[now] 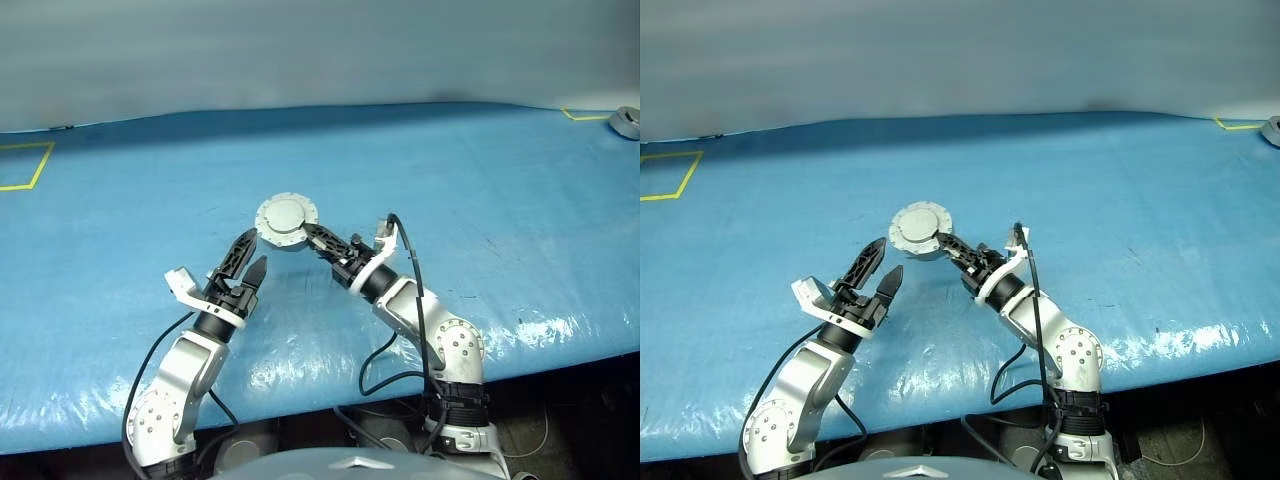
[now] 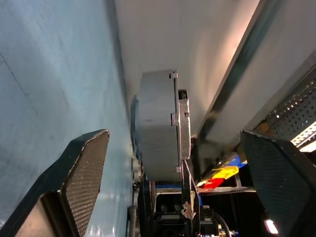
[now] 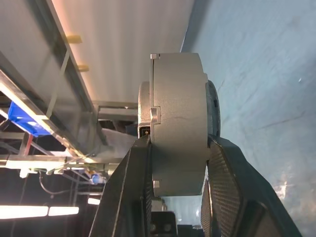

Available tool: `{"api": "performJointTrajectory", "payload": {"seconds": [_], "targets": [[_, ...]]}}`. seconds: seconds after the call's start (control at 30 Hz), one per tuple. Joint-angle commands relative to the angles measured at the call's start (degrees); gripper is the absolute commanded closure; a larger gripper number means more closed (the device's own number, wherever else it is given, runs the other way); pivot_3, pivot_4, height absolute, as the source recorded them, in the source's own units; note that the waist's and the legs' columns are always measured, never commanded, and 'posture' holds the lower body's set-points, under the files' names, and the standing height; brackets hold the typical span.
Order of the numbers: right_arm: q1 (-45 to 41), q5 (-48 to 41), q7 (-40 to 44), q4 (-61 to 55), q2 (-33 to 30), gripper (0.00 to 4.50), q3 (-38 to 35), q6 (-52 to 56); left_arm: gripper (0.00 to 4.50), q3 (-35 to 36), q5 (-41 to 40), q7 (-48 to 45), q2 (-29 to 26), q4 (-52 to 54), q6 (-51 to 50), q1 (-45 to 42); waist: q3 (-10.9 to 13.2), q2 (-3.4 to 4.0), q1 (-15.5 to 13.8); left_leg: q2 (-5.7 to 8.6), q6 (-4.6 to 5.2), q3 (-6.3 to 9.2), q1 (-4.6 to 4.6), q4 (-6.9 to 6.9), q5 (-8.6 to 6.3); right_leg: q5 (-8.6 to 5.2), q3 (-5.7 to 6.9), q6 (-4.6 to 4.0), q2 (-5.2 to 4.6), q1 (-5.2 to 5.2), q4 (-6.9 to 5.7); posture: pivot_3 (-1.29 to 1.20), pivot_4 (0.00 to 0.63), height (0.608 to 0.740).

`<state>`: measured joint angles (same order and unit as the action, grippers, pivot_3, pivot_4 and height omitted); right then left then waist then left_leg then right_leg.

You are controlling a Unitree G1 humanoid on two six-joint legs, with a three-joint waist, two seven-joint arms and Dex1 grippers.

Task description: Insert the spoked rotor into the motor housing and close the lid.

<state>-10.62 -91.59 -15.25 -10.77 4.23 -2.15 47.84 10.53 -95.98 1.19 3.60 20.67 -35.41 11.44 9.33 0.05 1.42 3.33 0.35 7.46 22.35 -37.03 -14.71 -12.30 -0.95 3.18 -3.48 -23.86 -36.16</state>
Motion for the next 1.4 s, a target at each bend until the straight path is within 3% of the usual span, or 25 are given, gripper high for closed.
{"api": "performJointTrajectory", "payload": {"seconds": [0.03, 0.3, 0.4, 0.57, 0.77, 0.9, 1.03, 1.1, 1.23, 1.4], "targets": [[1.32, -4.25, -0.15, -4.98, 2.00, 3.29, 4.75, 1.67, 0.00, -1.15, -1.32, -2.43, 1.91, -0.53, 0.63, 0.72, 0.00, 0.00, 0.03, 0.00, 0.00, 0.00, 0.00, 0.00, 0.00, 0.00, 0.00, 0.00, 0.00, 0.00, 0.00, 0.00, 0.150, 0.740], [4.25, -6.05, -1.71, -5.66, 1.15, 3.29, 8.77, 1.69, 0.00, -1.68, -2.24, -4.90, 0.62, -3.04, 0.48, -0.41, 0.00, 0.00, -0.03, 0.05, 0.21, 0.00, 0.03, -0.11, -0.11, 0.02, -0.02, 0.01, 0.00, 0.03, 0.00, 0.00, 0.150, 0.740], [3.97, -6.21, -1.94, -5.32, 0.70, 3.29, 8.16, 1.13, 0.56, -1.78, -2.93, -4.71, 0.31, -3.34, -0.02, -0.09, 0.00, 0.00, -0.03, 0.05, 0.21, 0.00, 0.03, -0.13, -0.11, 0.04, -0.03, 0.03, 0.01, 0.04, 0.00, 0.00, 0.150, 0.740], [2.50, -4.69, -1.35, -4.67, -0.81, 3.29, 6.03, -0.28, 2.15, -1.05, -3.66, -5.09, -0.17, -3.43, 0.01, 0.83, 0.00, 0.00, 0.08, 0.05, 0.22, -0.01, 0.02, -0.14, -0.12, 0.05, -0.05, 0.04, 0.02, 0.03, -0.02, 0.00, 0.150, 0.740], [2.51, 2.12, 1.92, -6.42, -3.04, 3.29, 5.54, -1.68, 2.14, 0.17, -3.03, -5.73, -0.48, -3.34, 0.89, 0.65, 0.00, 0.00, 0.09, 0.07, 0.22, -0.01, 0.03, -0.13, -0.12, 0.20, -0.05, 0.29, 0.02, 0.03, -0.02, 0.00, 0.150, 0.740], [5.17, 23.11, 9.84, -15.01, -12.42, 1.93, 10.59, -5.14, 2.14, 1.87, -1.46, -5.18, -1.93, -4.04, 2.35, -1.84, -0.03, -0.01, -0.24, 0.13, 0.23, -0.01, 0.03, -0.21, -0.12, 0.23, -0.05, 0.37, 0.01, 0.06, 0.00, 0.00, 0.150, 0.740], [7.42, 46.50, 16.17, -20.46, -24.52, 0.60, 20.06, -11.90, 2.14, 3.48, 3.34, -3.21, -4.78, -7.77, 3.64, -6.81, -0.03, -0.01, -0.38, 0.20, -0.07, -0.02, 0.03, -0.24, 0.05, 0.25, -0.02, 0.40, 0.07, 0.06, -0.03, 0.00, 0.150, 0.740], [9.72, 53.69, 18.78, -20.58, -26.95, 0.00, 22.14, -16.53, 2.14, 4.70, 6.01, -2.64, -6.28, -11.70, 4.49, -10.81, -0.07, -0.09, -0.80, 0.30, -0.18, -0.05, 0.03, -0.26, 0.11, 0.25, 0.05, 0.41, 0.14, 0.10, -0.04, 0.00, 0.150, 0.740], [13.02, 67.48, 21.17, -18.72, -29.31, 0.00, 25.07, -25.42, 2.14, 7.25, 11.72, -2.29, -8.66, -21.52, 6.41, -20.55, -0.05, -0.13, -0.79, 0.20, -0.27, -0.04, 0.02, -0.32, 0.18, 0.40, 0.05, 0.35, 0.17, 0.12, -0.09, 0.00, 0.150, 0.740], [17.16, 76.69, 20.32, -14.89, -26.15, 0.00, 24.58, -32.31, 2.14, 9.06, 21.19, -4.95, -11.92, -38.19, 8.45, -35.17, -0.08, -0.31, -0.90, 0.27, -0.28, -0.02, 0.03, -0.42, 0.31, 0.53, 0.08, 0.47, 0.26, 0.17, -0.08, 0.00, 0.150, 0.740]]}}
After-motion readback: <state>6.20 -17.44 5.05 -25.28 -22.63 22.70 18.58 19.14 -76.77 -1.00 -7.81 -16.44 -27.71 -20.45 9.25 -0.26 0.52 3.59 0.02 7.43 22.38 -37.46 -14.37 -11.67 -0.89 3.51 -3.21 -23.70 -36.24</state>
